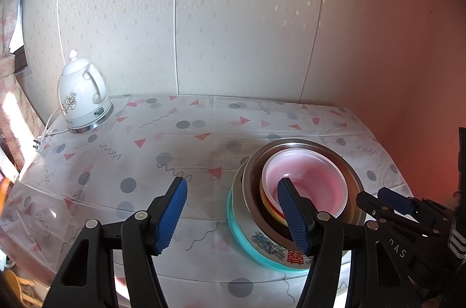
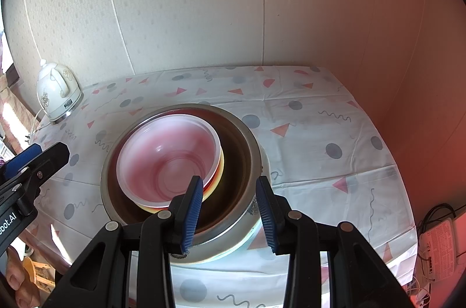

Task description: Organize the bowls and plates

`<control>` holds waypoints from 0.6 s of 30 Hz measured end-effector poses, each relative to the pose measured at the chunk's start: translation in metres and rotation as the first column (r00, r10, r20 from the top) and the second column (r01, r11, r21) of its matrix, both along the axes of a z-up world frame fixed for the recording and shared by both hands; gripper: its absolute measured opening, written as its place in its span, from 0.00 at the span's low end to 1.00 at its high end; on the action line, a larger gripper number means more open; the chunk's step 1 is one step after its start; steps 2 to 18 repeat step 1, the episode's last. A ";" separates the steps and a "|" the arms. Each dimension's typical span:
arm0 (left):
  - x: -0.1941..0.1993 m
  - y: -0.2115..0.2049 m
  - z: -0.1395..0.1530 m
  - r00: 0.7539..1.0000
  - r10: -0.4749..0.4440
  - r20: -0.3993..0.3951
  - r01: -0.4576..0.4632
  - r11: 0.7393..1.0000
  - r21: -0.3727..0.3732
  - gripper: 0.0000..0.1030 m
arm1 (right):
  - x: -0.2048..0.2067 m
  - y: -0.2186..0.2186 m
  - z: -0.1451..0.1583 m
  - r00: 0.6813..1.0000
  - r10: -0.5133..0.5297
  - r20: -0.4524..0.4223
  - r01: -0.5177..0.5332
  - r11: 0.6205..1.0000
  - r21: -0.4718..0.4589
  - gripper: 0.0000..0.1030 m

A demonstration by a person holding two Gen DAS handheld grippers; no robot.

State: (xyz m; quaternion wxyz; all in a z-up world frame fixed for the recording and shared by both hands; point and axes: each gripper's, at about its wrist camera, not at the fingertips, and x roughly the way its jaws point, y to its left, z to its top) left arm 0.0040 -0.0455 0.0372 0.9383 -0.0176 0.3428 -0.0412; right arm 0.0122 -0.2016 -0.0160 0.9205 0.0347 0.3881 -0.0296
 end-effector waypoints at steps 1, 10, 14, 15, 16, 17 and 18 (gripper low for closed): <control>0.000 0.000 0.000 1.000 0.000 -0.004 0.000 1.000 0.001 0.63 | 0.000 0.000 0.000 1.000 0.000 0.000 0.000 1.000 0.000 0.37; 0.000 0.000 0.000 1.000 0.000 -0.004 0.000 1.000 0.001 0.63 | 0.000 0.000 0.000 1.000 0.000 0.000 0.000 1.000 0.000 0.37; 0.000 0.000 0.000 1.000 0.000 -0.004 0.000 1.000 0.001 0.63 | 0.000 0.000 0.000 1.000 0.000 0.000 0.000 1.000 0.000 0.37; 0.000 0.000 0.000 1.000 0.000 -0.004 0.000 1.000 0.001 0.63 | 0.000 0.000 0.000 1.000 0.000 0.000 0.000 1.000 0.000 0.37; 0.000 0.000 0.000 1.000 0.000 -0.004 0.000 1.000 0.001 0.63 | 0.000 0.000 0.000 1.000 0.000 0.000 0.000 1.000 0.000 0.37; 0.000 0.000 0.000 1.000 0.000 -0.004 0.000 1.000 0.001 0.63 | 0.000 0.000 0.000 1.000 0.000 0.000 0.000 1.000 0.000 0.37; 0.000 0.000 0.000 1.000 0.000 -0.004 0.000 1.000 0.001 0.63 | 0.000 0.000 0.000 1.000 0.000 0.000 0.000 1.000 0.000 0.37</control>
